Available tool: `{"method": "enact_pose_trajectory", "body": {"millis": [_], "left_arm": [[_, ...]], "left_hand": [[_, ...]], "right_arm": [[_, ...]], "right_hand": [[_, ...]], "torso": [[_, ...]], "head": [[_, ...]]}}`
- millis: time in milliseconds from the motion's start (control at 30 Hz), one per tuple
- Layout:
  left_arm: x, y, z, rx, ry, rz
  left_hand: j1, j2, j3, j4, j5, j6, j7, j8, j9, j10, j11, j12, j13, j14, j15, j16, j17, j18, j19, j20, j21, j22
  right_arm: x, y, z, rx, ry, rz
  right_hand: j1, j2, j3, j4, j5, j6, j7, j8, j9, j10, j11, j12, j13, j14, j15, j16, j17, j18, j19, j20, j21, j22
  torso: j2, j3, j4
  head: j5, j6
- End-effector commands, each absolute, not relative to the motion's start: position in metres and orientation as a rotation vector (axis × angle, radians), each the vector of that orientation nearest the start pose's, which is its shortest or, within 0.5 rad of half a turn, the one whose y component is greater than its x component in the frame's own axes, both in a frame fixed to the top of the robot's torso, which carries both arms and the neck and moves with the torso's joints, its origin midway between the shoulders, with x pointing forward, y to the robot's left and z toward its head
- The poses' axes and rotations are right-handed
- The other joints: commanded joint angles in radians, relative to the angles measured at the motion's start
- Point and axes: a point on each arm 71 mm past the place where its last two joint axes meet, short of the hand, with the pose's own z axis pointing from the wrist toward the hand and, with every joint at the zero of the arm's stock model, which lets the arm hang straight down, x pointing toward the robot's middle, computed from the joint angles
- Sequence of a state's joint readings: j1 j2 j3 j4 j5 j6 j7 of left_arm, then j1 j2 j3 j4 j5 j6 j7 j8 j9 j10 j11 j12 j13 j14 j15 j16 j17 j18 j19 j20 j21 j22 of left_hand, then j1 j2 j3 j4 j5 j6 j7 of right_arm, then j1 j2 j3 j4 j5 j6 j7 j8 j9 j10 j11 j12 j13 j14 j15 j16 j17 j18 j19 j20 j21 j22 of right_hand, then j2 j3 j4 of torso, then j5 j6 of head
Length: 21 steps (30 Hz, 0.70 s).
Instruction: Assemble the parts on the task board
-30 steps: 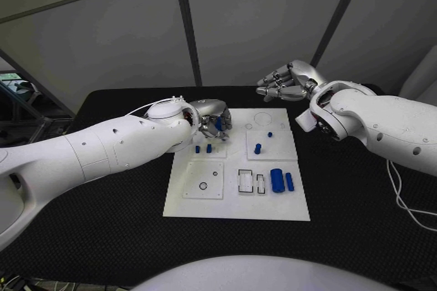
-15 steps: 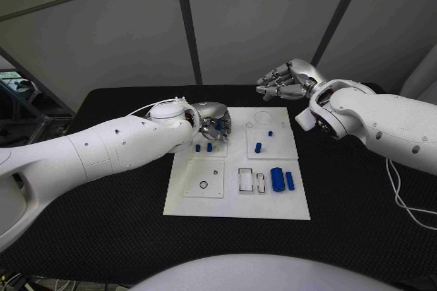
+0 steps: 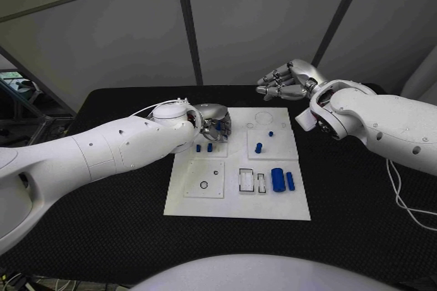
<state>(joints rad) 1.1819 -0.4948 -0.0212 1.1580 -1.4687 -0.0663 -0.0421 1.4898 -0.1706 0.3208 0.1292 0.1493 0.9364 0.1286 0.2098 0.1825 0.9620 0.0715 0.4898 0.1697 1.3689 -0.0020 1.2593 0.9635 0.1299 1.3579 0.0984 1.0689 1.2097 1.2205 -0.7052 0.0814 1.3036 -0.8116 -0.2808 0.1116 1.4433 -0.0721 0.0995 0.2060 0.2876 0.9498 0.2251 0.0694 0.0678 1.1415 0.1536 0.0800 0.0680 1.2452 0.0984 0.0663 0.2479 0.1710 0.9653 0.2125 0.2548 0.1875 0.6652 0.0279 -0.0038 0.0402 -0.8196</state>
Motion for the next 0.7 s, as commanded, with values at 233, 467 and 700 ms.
{"method": "enact_pose_trajectory", "body": {"millis": [233, 467, 700], "left_arm": [[0.5342, 0.1151, -0.2236, 0.308, 1.894, -0.649], [0.5342, 0.1135, -0.2244, 0.311, 1.904, -0.646], [0.5351, 0.1146, -0.2253, 0.308, 1.912, -0.638]], "left_hand": [[0.013, 0.005, 0.028, -0.009, -0.001, 0.01, 0.0, -0.005, -0.006, 0.002, 0.005, -0.004, -0.003, -0.001, 0.002, 0.009, -0.001, -0.023, 0.0, 0.002, 0.015, 0.009], [0.011, 0.005, 0.035, -0.01, -0.002, 0.013, 0.0, -0.004, -0.007, 0.006, 0.004, -0.002, -0.003, 0.001, 0.002, 0.013, 0.001, -0.024, 0.002, 0.002, 0.022, 0.015], [0.013, 0.008, 0.05, -0.017, -0.002, 0.02, 0.001, -0.003, -0.01, 0.015, 0.001, 0.0, -0.004, 0.004, 0.0, 0.021, 0.006, -0.026, 0.007, 0.001, 0.037, 0.027]], "right_arm": [[0.5419, -0.1946, -0.1427, 0.404, 1.579, 1.099], [0.5418, -0.1937, -0.1427, 0.403, 1.58, 1.101], [0.5418, -0.1937, -0.1427, 0.403, 1.58, 1.101]], "right_hand": [[-0.003, 0.007, -0.001, -0.005, 0.005, -0.006, -0.003, 0.002, 0.0, -0.01, 0.0, 0.003, -0.001, -0.008, 0.001, -0.003, -0.002, 0.012, 0.008, 0.002, -0.003, -0.001], [-0.003, 0.007, -0.001, -0.005, 0.005, -0.006, -0.003, 0.002, 0.0, -0.01, 0.0, 0.003, -0.001, -0.008, 0.001, -0.003, -0.002, 0.012, 0.008, 0.002, -0.003, -0.001], [-0.003, 0.007, -0.001, -0.005, 0.005, -0.006, -0.003, 0.002, 0.0, -0.01, 0.0, 0.003, -0.001, -0.008, 0.001, -0.003, -0.002, 0.012, 0.008, 0.002, -0.003, -0.001]], "torso": [[0.001, 0.0004, 0.0001], [0.0, 0.0002, -0.0001], [0.0, 0.0003, -0.0005]], "head": [[-0.001, -0.001], [0.001, -0.003], [0.0, -0.003]]}}
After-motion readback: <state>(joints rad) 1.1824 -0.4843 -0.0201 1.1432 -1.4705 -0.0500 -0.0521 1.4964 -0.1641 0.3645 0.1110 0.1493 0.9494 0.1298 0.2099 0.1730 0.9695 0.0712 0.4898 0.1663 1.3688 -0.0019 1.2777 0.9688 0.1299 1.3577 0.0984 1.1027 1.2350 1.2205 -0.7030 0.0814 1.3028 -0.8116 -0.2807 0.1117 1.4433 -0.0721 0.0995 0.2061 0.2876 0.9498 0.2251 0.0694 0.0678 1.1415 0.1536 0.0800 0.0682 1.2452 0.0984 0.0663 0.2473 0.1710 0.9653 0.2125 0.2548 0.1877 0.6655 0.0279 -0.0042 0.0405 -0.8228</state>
